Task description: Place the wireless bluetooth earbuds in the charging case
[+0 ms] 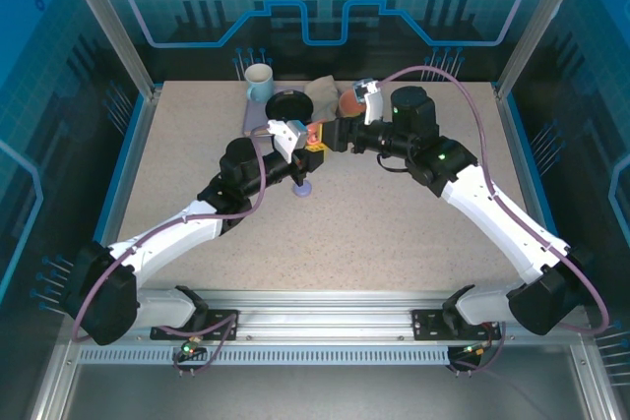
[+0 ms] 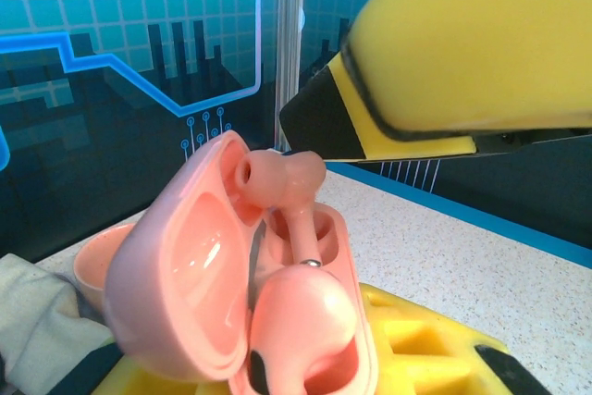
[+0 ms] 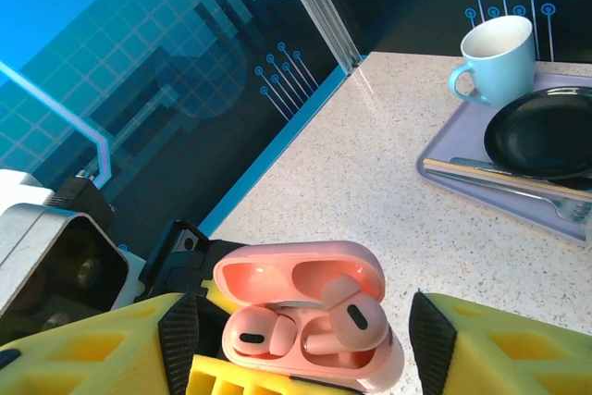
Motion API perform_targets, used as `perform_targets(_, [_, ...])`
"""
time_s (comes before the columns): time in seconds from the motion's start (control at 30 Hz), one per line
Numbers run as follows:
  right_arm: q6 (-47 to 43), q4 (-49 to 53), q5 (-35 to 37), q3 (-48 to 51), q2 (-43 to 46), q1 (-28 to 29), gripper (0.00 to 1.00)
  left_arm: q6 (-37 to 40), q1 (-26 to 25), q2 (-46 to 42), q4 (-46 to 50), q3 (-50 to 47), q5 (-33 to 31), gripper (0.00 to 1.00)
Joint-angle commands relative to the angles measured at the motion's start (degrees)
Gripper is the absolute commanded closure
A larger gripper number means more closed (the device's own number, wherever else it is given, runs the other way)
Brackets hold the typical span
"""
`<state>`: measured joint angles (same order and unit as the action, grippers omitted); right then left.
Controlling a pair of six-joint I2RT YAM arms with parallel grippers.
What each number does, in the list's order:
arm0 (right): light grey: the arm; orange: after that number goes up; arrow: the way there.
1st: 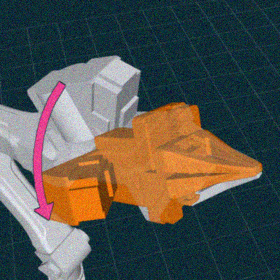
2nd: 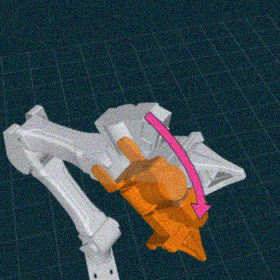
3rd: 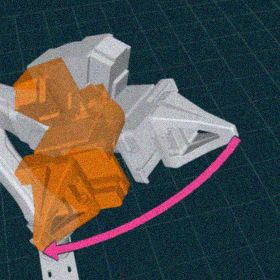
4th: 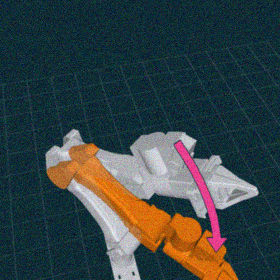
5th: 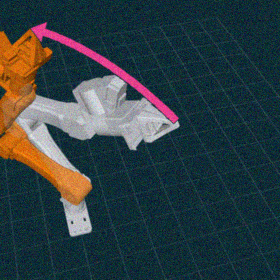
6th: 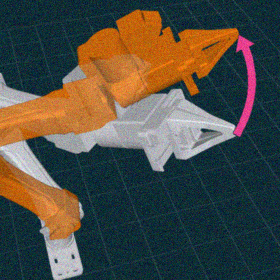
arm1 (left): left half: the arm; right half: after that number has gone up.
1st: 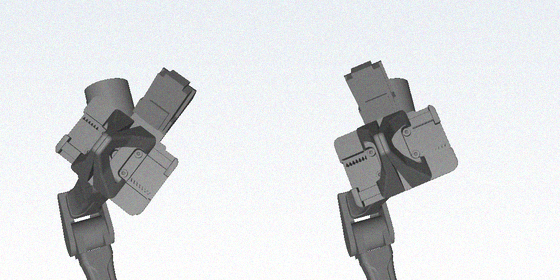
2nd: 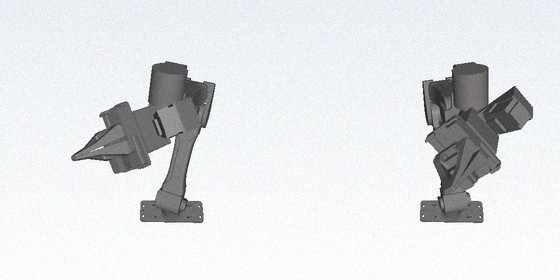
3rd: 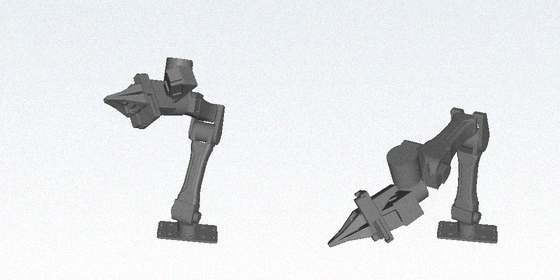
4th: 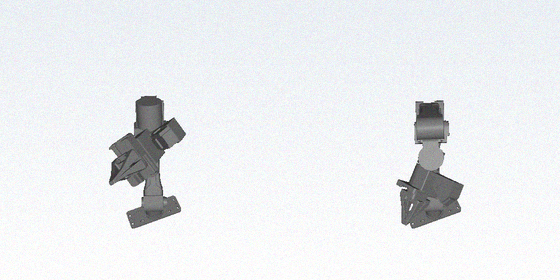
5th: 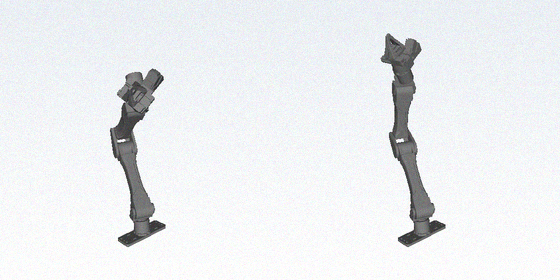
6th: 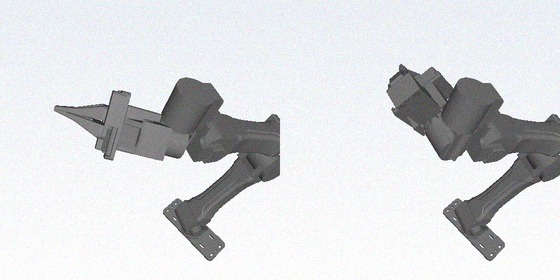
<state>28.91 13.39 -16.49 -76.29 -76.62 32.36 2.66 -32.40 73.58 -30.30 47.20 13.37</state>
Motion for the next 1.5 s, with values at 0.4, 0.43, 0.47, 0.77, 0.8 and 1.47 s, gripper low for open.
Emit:
perform_targets(0.4, [-0.4, 0.26, 1.1, -1.71, -3.14, -1.41, 0.41, -0.63, 0.23, 0.16, -2.64, 0.58, 0.87, 1.0])
perform_targets(0.43, [-0.42, 0.17, 1.12, -1.61, -3.22, -1.51, 0.43, -0.68, 0.27, 0.16, -2.64, 0.53, 0.89, 1.0])
perform_targets(0.47, [-0.39, 0.11, 1.18, -1.64, -3.17, -1.59, 0.45, -0.7, 0.25, 0.17, -2.51, 0.56, 0.87, 1.0])
perform_targets(0.77, [-0.41, -0.12, 0.55, -1.53, -1.7, -2.35, 0.49, -0.76, 0.24, 0.42, -2.53, 0.35, 0.96, 1.0])
perform_targets(0.8, [-0.43, -0.35, 0.36, -1.31, -1.46, -2.38, 0.49, -0.82, 0.28, 0.51, -2.59, 0.35, 1.05, 1.0])
perform_targets(1.47, [0.28, -1.17, -1.82, 0.06, -0.92, -2.74, 0.61, -0.86, 0.25, 0.69, -2.71, 0.88, 0.96, 1.0])
